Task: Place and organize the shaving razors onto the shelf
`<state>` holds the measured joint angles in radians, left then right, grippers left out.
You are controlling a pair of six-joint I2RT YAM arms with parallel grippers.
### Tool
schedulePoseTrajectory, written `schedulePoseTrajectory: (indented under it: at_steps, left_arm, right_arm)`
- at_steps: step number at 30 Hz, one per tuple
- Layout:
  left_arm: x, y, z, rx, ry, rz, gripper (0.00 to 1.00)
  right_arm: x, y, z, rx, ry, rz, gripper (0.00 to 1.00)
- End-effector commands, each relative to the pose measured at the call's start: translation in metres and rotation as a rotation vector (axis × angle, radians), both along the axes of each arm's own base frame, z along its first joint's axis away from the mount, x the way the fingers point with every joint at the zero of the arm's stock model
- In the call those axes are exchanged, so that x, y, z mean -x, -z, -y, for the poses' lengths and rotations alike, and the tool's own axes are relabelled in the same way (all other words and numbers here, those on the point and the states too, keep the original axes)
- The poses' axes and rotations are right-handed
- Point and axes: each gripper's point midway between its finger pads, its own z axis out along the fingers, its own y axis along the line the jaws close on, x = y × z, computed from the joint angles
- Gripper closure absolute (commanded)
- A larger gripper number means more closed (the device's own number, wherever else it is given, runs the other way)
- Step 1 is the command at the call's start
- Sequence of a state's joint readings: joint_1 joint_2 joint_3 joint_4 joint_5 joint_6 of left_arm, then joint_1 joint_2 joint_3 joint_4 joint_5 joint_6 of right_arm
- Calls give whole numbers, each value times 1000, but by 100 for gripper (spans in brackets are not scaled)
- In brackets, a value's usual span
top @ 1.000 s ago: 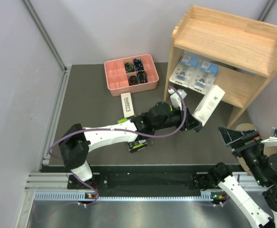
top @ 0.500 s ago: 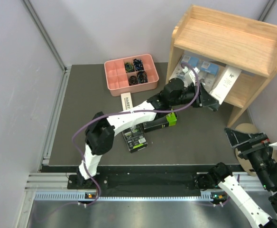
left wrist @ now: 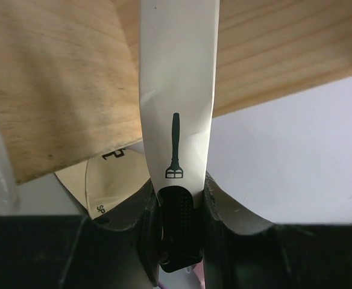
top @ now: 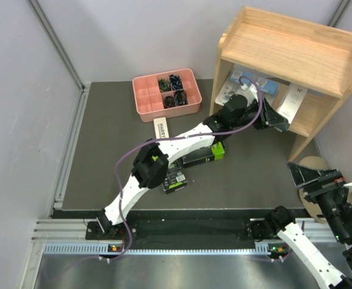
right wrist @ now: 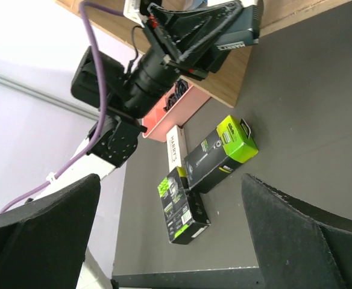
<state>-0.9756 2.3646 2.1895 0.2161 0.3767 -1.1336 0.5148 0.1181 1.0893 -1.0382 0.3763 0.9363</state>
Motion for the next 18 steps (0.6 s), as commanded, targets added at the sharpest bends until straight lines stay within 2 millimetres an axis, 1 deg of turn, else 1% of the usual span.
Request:
schedulePoseTrajectory:
  at_steps: [1, 6, 7, 13, 14, 16, 18]
  left_arm:
    - [-12, -33, 2, 78, -60, 24, 94]
    - [-24, -28, 4, 70, -100, 3, 83]
    - [-25, -27, 4, 71, -102, -6, 80]
    - [-41, -20, 0, 75, -140, -66, 75]
    - [-43, -21, -1, 81, -141, -71, 71]
    - [-45, -22, -2, 84, -142, -77, 67]
    - [-47, -20, -4, 74, -147, -79, 60]
  right_arm:
    - [6, -10, 9, 1, 29, 37, 1]
    - [7, -9, 10, 1, 29, 37, 1]
    - [8, -9, 11, -1, 30, 37, 1]
    - [9, -7, 11, -2, 30, 33, 1]
    - [10, -7, 11, -2, 29, 33, 1]
    - [10, -7, 12, -2, 29, 34, 1]
    - [10, -6, 12, -1, 32, 31, 1]
